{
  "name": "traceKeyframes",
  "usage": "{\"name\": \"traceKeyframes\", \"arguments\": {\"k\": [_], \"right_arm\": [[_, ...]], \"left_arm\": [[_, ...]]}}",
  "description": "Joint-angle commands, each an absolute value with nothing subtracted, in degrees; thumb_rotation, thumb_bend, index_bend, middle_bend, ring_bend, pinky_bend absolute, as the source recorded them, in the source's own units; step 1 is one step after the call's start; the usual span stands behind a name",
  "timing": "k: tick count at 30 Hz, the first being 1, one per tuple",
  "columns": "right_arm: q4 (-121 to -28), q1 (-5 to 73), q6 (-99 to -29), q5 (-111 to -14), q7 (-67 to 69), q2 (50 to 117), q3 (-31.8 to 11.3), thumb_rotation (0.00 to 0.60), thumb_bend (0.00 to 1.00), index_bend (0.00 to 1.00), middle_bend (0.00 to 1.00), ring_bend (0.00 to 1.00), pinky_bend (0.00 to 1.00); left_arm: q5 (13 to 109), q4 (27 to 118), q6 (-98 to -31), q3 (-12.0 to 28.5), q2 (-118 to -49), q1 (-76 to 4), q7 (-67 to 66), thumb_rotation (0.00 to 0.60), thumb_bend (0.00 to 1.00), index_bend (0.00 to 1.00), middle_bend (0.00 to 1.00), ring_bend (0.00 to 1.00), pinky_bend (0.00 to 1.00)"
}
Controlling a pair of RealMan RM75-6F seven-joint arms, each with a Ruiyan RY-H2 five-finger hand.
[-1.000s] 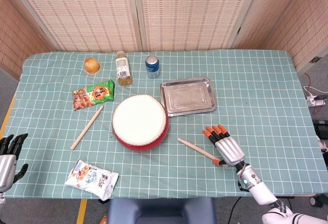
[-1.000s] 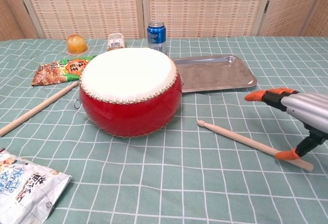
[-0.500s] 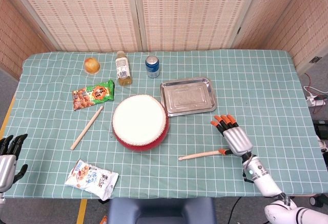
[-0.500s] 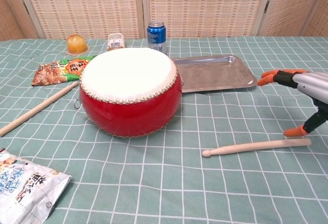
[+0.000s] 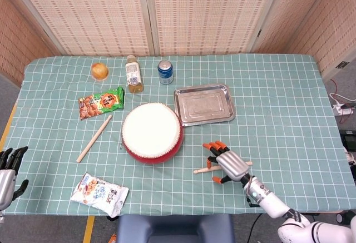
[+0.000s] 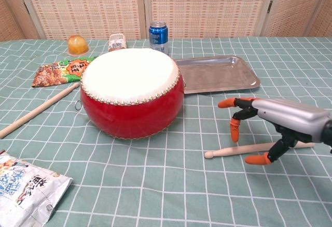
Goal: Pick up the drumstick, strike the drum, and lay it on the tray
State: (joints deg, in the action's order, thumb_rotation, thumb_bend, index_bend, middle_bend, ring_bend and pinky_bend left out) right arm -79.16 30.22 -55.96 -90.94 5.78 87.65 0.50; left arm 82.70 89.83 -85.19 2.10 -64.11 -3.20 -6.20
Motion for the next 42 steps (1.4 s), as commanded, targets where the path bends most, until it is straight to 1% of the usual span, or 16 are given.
{"name": "traceKeyframes", "arguments": {"k": [1, 7, 12, 20, 26, 35, 39, 42], "right_arm": [[-77.47, 30.64, -55.62, -90.32, 5.02, 88.82, 0.48, 0.6, 0.24, 0.5, 0.05, 0.0, 0.0], [-75.83, 31.18, -55.32, -89.8, 4.09, 89.54, 0.5, 0.6, 0.27, 0.49, 0.05, 0.0, 0.0], [-75.29, 31.79, -55.18, -90.64, 1.43, 89.37, 1.19, 0.6, 0.32, 0.4, 0.05, 0.0, 0.0], [-74.73, 32.28, -54.91, -90.26, -2.47, 90.39, 1.39, 0.6, 0.32, 0.4, 0.05, 0.0, 0.0], [-73.98, 32.39, -54.51, -89.57, -2.99, 91.14, 1.57, 0.6, 0.33, 0.45, 0.05, 0.0, 0.0], [-72.43, 31.97, -55.5, -89.14, -2.71, 92.36, 1.73, 0.6, 0.37, 0.57, 0.06, 0.0, 0.0], [-72.98, 31.26, -58.01, -89.37, -0.58, 91.75, 1.21, 0.6, 0.38, 0.6, 0.07, 0.0, 0.0], [-75.76, 30.38, -60.69, -89.15, 5.76, 89.77, 0.26, 0.6, 0.39, 0.6, 0.08, 0.0, 0.0]], "left_arm": [[82.62, 89.61, -85.15, 2.07, -64.16, -3.12, -6.01, 0.6, 0.26, 0.07, 0.11, 0.04, 0.07], [82.78, 89.35, -85.12, 2.08, -64.2, -3.12, -5.65, 0.6, 0.27, 0.07, 0.11, 0.04, 0.07], [82.89, 89.25, -85.16, 2.07, -64.15, -3.08, -5.46, 0.6, 0.27, 0.07, 0.11, 0.04, 0.07], [82.92, 88.81, -85.24, 1.97, -64.24, -2.87, -4.94, 0.6, 0.27, 0.07, 0.1, 0.04, 0.07], [82.74, 88.19, -85.12, 1.93, -64.42, -2.71, -4.36, 0.6, 0.27, 0.07, 0.1, 0.04, 0.07], [82.77, 87.39, -85.2, 1.9, -64.64, -2.5, -3.54, 0.6, 0.27, 0.08, 0.1, 0.04, 0.06], [83.08, 87.31, -85.45, 1.77, -64.6, -2.31, -3.08, 0.6, 0.26, 0.07, 0.1, 0.04, 0.06], [83.35, 87.47, -85.47, 1.65, -64.38, -2.26, -2.62, 0.6, 0.26, 0.07, 0.1, 0.04, 0.06]]}}
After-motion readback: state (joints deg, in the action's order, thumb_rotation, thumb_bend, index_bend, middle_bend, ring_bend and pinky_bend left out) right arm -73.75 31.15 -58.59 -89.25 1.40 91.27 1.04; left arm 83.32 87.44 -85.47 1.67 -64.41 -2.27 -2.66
